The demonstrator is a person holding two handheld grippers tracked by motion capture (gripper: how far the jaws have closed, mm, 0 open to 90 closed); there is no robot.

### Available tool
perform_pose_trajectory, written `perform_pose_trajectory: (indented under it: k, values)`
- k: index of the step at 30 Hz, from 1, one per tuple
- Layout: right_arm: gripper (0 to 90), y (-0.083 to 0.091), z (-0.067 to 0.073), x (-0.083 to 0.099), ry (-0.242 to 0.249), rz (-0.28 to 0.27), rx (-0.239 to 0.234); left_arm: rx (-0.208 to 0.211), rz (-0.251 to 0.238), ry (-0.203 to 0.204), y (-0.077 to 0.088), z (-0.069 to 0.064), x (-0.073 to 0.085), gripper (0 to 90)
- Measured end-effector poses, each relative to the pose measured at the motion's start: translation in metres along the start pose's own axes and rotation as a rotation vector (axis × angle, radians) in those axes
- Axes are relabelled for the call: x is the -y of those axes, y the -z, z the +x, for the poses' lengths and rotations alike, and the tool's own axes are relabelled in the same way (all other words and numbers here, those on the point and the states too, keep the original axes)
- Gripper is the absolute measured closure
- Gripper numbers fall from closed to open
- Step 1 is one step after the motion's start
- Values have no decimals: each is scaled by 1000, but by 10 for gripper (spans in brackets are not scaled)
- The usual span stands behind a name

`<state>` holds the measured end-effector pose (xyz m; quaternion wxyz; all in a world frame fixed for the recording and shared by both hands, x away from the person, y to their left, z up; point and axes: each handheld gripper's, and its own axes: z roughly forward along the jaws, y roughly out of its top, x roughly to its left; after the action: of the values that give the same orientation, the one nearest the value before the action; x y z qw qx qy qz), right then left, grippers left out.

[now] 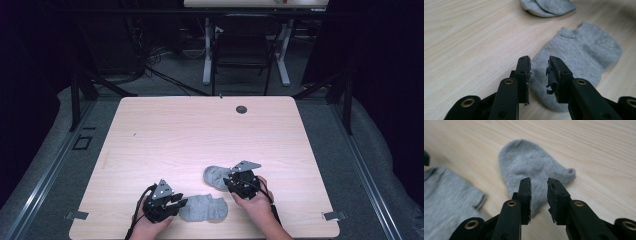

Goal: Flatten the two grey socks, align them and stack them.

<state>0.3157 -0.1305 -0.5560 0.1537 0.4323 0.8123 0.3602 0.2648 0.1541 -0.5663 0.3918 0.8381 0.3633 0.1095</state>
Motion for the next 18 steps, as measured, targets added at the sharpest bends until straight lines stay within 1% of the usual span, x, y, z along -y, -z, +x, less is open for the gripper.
perform_pose_trajectory:
  k: [1, 2, 3, 5, 7, 9, 13, 14, 15, 17, 18]
  values:
    - [729, -5, 0, -4, -9, 14, 23, -6, -6, 14, 0, 1, 0, 692]
    - [729, -5, 0, -4, -9, 14, 23, -6, -6, 14, 0, 1, 0, 691]
    - [729, -8, 0, -5, -10, 15, 35, -8, -4, 5, 1, 3, 0, 691]
    - [729, -14, 0, -7, -12, 22, 50, -9, -9, 17, 1, 3, 0, 691]
    - [729, -20, -1, -7, -18, 34, 57, -9, -11, 12, 1, 5, 0, 690]
    - [734, -26, -1, -6, -23, 44, 52, -10, -15, 20, 1, 6, 0, 690]
    - [745, -28, -2, -6, -18, 44, 51, -13, -17, 24, 2, 8, -1, 690]
    - [755, -30, -3, -6, -7, 45, 37, -12, -18, 18, 3, 9, -1, 690]
    - [755, -30, -3, -6, -7, 45, 37, -13, -21, 26, 3, 9, -1, 690]
    - [766, -31, -3, -7, 19, 45, 22, -15, -21, 25, 3, 9, -1, 690]
    - [772, -32, -2, -6, 27, 37, 14, -16, -21, 27, 3, 10, -1, 690]
